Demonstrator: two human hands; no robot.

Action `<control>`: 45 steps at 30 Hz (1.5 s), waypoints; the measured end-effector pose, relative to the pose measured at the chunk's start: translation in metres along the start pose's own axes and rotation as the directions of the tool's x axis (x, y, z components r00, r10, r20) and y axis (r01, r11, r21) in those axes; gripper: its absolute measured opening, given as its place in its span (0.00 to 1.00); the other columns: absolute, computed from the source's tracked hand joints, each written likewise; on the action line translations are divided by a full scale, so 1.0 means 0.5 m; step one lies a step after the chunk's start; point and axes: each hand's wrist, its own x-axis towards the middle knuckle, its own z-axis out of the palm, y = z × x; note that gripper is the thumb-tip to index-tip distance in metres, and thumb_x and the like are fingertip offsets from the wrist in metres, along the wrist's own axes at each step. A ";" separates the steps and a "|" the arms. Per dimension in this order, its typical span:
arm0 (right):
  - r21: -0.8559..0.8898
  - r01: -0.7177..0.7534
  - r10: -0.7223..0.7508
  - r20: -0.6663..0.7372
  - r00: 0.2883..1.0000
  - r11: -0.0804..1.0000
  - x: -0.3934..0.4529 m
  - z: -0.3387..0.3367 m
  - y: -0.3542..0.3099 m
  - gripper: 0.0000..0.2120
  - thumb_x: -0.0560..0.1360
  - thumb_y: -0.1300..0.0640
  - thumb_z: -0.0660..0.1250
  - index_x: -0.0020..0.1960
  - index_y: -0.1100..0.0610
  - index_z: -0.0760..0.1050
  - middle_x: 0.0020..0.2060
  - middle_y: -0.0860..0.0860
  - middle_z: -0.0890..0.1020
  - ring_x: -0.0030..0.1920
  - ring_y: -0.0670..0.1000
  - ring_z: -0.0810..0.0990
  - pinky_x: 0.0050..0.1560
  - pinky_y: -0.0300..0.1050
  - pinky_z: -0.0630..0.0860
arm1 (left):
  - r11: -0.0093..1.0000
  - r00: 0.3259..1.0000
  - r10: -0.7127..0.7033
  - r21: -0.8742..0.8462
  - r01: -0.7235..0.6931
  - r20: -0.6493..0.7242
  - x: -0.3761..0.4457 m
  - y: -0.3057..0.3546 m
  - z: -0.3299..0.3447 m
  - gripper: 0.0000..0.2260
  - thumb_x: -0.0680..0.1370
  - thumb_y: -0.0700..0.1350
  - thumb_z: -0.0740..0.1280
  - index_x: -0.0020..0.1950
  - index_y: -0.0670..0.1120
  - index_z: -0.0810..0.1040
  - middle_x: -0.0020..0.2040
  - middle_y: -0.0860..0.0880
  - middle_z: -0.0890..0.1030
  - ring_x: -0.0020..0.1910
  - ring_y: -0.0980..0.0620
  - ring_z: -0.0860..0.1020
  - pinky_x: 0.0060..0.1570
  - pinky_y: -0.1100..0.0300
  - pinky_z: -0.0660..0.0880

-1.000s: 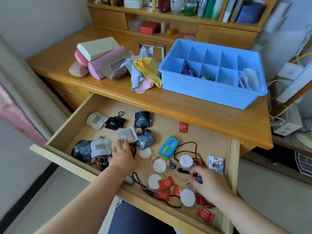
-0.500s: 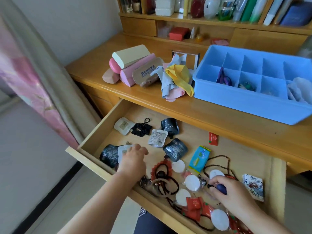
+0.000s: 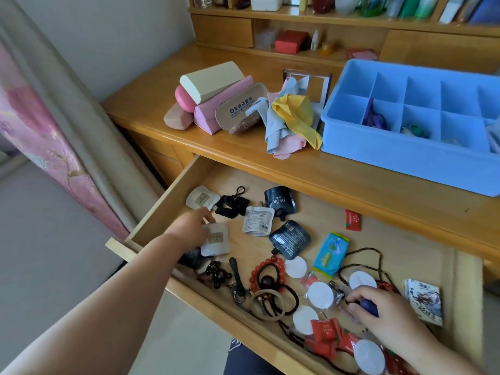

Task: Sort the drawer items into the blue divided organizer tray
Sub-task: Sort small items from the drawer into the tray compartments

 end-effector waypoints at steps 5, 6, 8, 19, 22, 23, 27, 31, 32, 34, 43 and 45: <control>0.027 -0.023 0.024 -0.026 0.999 0.999 -0.004 -0.004 0.008 0.11 0.70 0.56 0.73 0.38 0.40 0.78 0.37 0.48 0.83 0.39 0.44 0.80 0.44 0.45 0.77 | 0.885 0.990 -0.113 -0.462 0.060 -0.086 0.006 -0.007 -0.038 0.10 0.78 0.34 0.61 0.55 0.45 0.75 0.32 0.44 0.78 0.26 0.52 0.75 0.25 0.62 0.75; 0.028 -0.025 0.026 -0.028 0.999 0.999 -0.004 -0.005 0.008 0.11 0.70 0.56 0.73 0.38 0.41 0.78 0.37 0.48 0.83 0.39 0.44 0.80 0.44 0.45 0.77 | 0.817 0.983 -0.165 -0.569 0.094 -0.075 0.003 -0.006 -0.043 0.11 0.78 0.34 0.60 0.57 0.43 0.75 0.32 0.43 0.77 0.26 0.51 0.75 0.27 0.61 0.77; 0.024 -0.028 0.029 -0.026 0.999 0.999 -0.004 -0.006 0.008 0.10 0.70 0.57 0.73 0.38 0.41 0.78 0.36 0.47 0.83 0.39 0.44 0.80 0.44 0.45 0.77 | 0.641 0.978 -0.210 -0.753 0.149 0.014 -0.002 -0.006 -0.054 0.12 0.79 0.33 0.60 0.61 0.42 0.74 0.35 0.42 0.79 0.27 0.52 0.79 0.32 0.61 0.80; 0.021 -0.032 0.036 -0.204 0.978 0.999 -0.003 -0.022 0.017 0.13 0.70 0.58 0.73 0.39 0.40 0.76 0.32 0.41 0.80 0.36 0.41 0.78 0.36 0.38 0.72 | 0.920 0.971 -0.157 0.384 0.076 0.183 -0.037 -0.029 0.024 0.35 0.62 0.62 0.76 0.62 0.51 0.66 0.55 0.49 0.74 0.51 0.50 0.75 0.47 0.57 0.75; -0.147 -0.135 0.085 -0.306 0.948 0.980 0.002 -0.046 0.028 0.06 0.71 0.53 0.70 0.42 0.42 0.78 0.26 0.42 0.75 0.29 0.41 0.74 0.28 0.38 0.66 | 0.963 0.970 -0.068 0.269 0.003 0.234 -0.030 -0.034 0.002 0.18 0.68 0.60 0.74 0.49 0.52 0.74 0.46 0.51 0.78 0.44 0.52 0.76 0.40 0.60 0.72; -0.208 -0.170 0.095 -0.328 0.940 0.963 0.004 -0.057 0.032 0.05 0.72 0.52 0.68 0.44 0.42 0.78 0.26 0.41 0.76 0.28 0.42 0.74 0.26 0.38 0.64 | 0.980 0.975 -0.020 0.195 -0.024 0.220 -0.028 -0.038 -0.010 0.13 0.71 0.58 0.72 0.46 0.52 0.75 0.44 0.50 0.78 0.42 0.52 0.77 0.38 0.60 0.72; -0.304 -0.181 0.083 -0.310 0.947 0.935 0.019 -0.090 0.054 0.11 0.76 0.54 0.64 0.57 0.44 0.78 0.48 0.44 0.82 0.40 0.50 0.80 0.34 0.40 0.71 | 0.946 1.000 -0.010 -0.323 0.000 -0.028 -0.026 -0.061 -0.046 0.04 0.76 0.55 0.67 0.47 0.56 0.76 0.41 0.51 0.82 0.38 0.54 0.82 0.35 0.62 0.74; -0.514 -0.211 0.190 -0.094 0.977 0.832 0.028 -0.108 0.062 0.28 0.72 0.43 0.67 0.70 0.43 0.65 0.64 0.46 0.70 0.56 0.48 0.76 0.48 0.41 0.74 | 0.802 0.988 -0.155 -0.583 0.128 0.004 -0.016 -0.058 -0.025 0.07 0.79 0.48 0.65 0.55 0.47 0.77 0.45 0.46 0.83 0.39 0.51 0.82 0.36 0.61 0.76; -0.546 -0.212 0.222 -0.048 0.974 0.811 0.028 -0.110 0.060 0.31 0.70 0.41 0.69 0.71 0.44 0.63 0.65 0.47 0.68 0.58 0.49 0.76 0.49 0.42 0.75 | 0.819 0.982 -0.185 -0.558 0.132 -0.039 -0.014 -0.052 -0.016 0.08 0.79 0.46 0.64 0.57 0.46 0.75 0.48 0.45 0.82 0.41 0.51 0.81 0.37 0.61 0.74; -0.598 -0.199 0.251 0.004 0.968 0.776 0.030 -0.108 0.055 0.33 0.68 0.41 0.71 0.68 0.46 0.63 0.64 0.47 0.67 0.57 0.50 0.77 0.47 0.43 0.75 | 0.912 0.952 -0.199 -0.400 0.093 -0.232 -0.014 -0.037 0.003 0.11 0.78 0.42 0.64 0.61 0.46 0.74 0.56 0.42 0.78 0.46 0.48 0.77 0.41 0.59 0.71; -0.661 -0.133 0.220 0.050 0.974 0.739 0.010 -0.100 0.049 0.18 0.72 0.38 0.65 0.35 0.48 0.62 0.38 0.43 0.72 0.40 0.48 0.74 0.32 0.41 0.64 | 0.882 0.865 0.471 0.072 -0.466 -0.174 -0.084 0.126 0.119 0.26 0.77 0.47 0.66 0.73 0.51 0.64 0.74 0.47 0.63 0.73 0.46 0.60 0.73 0.49 0.58; -0.642 -0.094 0.227 0.128 0.965 0.761 -0.001 -0.104 0.051 0.18 0.68 0.37 0.68 0.38 0.48 0.65 0.38 0.42 0.74 0.40 0.47 0.74 0.30 0.40 0.63 | 0.864 0.872 0.483 0.205 -0.461 -0.074 -0.080 0.167 0.152 0.31 0.76 0.51 0.66 0.76 0.56 0.56 0.78 0.49 0.52 0.76 0.46 0.50 0.74 0.46 0.51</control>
